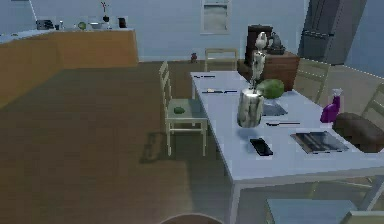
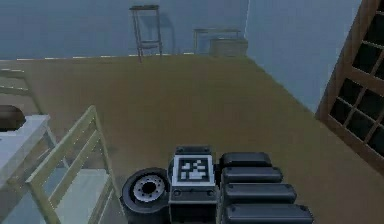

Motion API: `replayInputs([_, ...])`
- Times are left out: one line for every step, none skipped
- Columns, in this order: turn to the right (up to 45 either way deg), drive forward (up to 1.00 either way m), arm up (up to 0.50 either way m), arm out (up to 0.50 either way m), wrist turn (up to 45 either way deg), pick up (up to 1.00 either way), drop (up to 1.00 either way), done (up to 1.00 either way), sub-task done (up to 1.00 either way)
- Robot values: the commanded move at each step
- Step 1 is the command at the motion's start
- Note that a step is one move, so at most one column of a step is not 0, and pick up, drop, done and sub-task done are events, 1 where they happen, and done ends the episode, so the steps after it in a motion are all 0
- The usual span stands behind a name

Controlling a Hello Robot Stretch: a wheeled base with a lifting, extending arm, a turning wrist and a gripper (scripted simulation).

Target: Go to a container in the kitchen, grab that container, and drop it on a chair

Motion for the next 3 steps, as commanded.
replayInputs([-3.0,0.0,0.0,0.0,0.0,0.0,0.0,0.0,0.0])
replayInputs([9.0,0.0,0.0,0.0,0.0,0.0,0.0,0.0,0.0])
replayInputs([0.0,0.55,0.0,0.0,0.0,0.0,0.0,0.0,0.0])
